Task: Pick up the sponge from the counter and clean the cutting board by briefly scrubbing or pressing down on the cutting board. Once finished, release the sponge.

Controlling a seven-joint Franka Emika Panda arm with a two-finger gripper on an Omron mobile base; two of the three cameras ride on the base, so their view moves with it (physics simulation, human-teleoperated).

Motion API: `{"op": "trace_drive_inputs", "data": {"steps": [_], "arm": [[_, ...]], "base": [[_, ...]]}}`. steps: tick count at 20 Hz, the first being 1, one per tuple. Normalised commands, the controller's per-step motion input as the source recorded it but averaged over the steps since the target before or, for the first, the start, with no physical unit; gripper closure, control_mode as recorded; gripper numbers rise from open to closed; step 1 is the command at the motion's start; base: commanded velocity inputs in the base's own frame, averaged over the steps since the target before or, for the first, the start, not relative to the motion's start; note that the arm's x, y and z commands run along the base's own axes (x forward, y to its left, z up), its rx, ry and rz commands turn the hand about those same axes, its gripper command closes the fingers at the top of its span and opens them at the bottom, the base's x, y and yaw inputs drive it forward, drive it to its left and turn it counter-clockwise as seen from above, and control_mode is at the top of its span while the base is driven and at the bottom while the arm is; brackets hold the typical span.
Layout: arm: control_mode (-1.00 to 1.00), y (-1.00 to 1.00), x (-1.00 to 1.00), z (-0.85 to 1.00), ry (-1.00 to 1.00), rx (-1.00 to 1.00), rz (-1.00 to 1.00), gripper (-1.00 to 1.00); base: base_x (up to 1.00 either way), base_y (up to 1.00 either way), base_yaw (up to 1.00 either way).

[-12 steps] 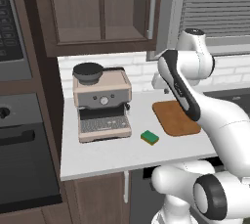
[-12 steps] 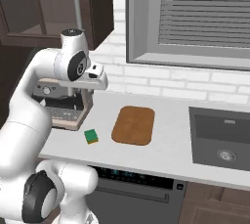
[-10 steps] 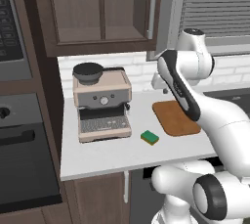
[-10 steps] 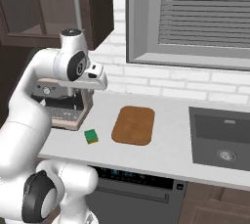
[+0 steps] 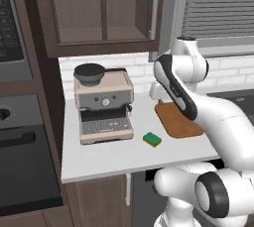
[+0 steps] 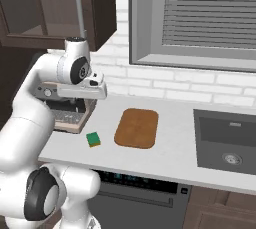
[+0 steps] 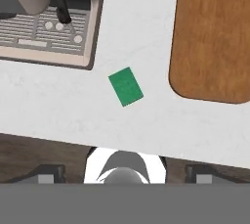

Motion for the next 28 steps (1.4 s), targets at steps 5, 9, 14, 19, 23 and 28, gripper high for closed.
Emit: {"op": "trace_drive_inputs", "data": {"steps": [5,9,14,19,23,28], "arm": [[-1.00,0.21,0.06,-0.54,0.31,0.00,0.24,-1.00],[-1.00,0.17,0.01,-0.51,0.29,0.00,0.15,-1.00],[-1.00,0.15,-0.04,-0.49,0.18,0.00,0.01,-1.00],[-1.00,0.08,0.04,-0.10,0.00,0.00,0.00,-1.00],[-1.00,0.00,-0.03,-0.61,0.00,0.00,0.00,-1.00],[-1.00,0.00,0.00,-0.44,0.00,0.00,0.00,-1.00]], "base": [[0.00,0.00,0.00],[0.00,0.00,0.00],[0.00,0.00,0.00],[0.00,0.00,0.00],[0.00,0.00,0.00],[0.00,0.00,0.00]]}}
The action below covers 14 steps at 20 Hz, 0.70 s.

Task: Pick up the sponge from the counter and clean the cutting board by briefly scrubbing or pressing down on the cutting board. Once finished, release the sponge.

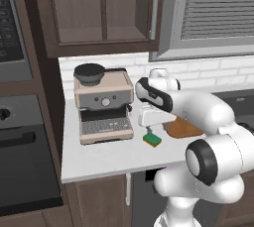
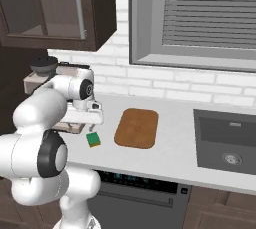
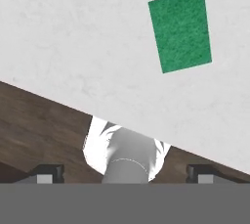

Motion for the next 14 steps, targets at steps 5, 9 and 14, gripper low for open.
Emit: {"op": "trace_drive_inputs", "data": {"steps": [5,9,14], "arm": [[-1.00,0.00,0.00,-0.31,-0.01,0.00,0.00,-1.00],[-1.00,0.00,0.06,-0.26,-0.06,0.00,0.00,-1.00],[-1.00,0.00,0.12,-0.20,-0.06,0.00,0.04,-1.00]], "base": [[0.00,0.00,0.00],[0.00,0.00,0.00],[0.00,0.00,0.00]]}}
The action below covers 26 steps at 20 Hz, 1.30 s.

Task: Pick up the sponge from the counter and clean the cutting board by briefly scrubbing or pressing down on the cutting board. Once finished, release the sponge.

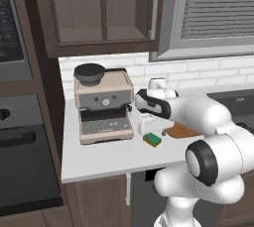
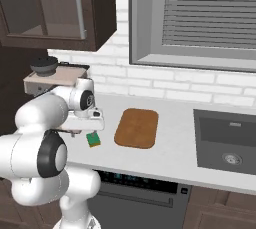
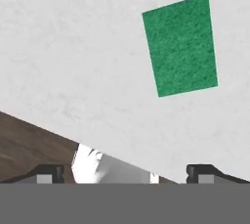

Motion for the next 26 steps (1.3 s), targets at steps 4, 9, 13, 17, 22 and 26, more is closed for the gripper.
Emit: {"op": "trace_drive_inputs", "data": {"steps": [4,9,13,17,22,26], "arm": [[-1.00,0.00,0.16,-0.14,-0.05,0.00,0.04,-1.00],[-1.00,0.00,0.22,-0.12,-0.02,0.00,0.03,-1.00],[-1.00,0.00,0.27,-0.16,-0.03,0.00,0.03,-1.00],[-1.00,0.00,0.28,-0.16,-0.04,0.00,0.03,-1.00],[-1.00,0.00,0.12,-0.39,-0.01,0.00,0.04,-1.00],[-1.00,0.00,0.16,-0.16,-0.02,0.00,0.02,-1.00]], "base": [[0.00,0.00,0.00],[0.00,0.00,0.00],[0.00,0.00,0.00],[0.00,0.00,0.00],[0.00,0.00,0.00],[0.00,0.00,0.00]]}}
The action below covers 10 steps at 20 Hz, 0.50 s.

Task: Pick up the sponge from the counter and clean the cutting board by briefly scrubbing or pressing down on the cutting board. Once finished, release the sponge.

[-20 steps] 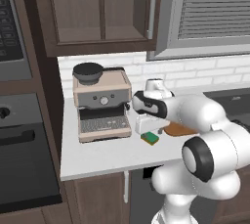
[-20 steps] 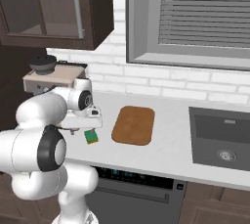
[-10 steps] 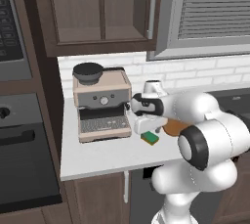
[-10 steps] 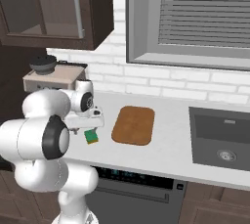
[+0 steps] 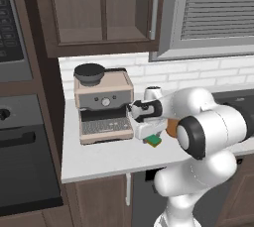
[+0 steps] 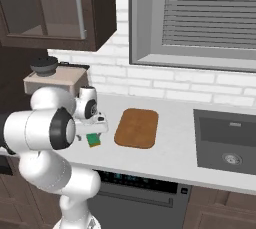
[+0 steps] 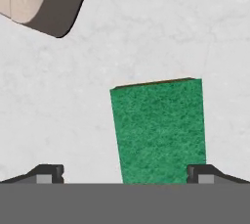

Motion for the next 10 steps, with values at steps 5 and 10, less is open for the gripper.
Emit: {"op": "trace_drive_inputs", "data": {"steps": [5,10], "arm": [[-1.00,0.00,0.23,0.00,-0.02,0.00,0.00,-1.00],[-1.00,0.00,0.09,-0.01,-0.04,0.00,0.00,-1.00]], "base": [[0.00,0.00,0.00],[0.00,0.00,0.00]]}}
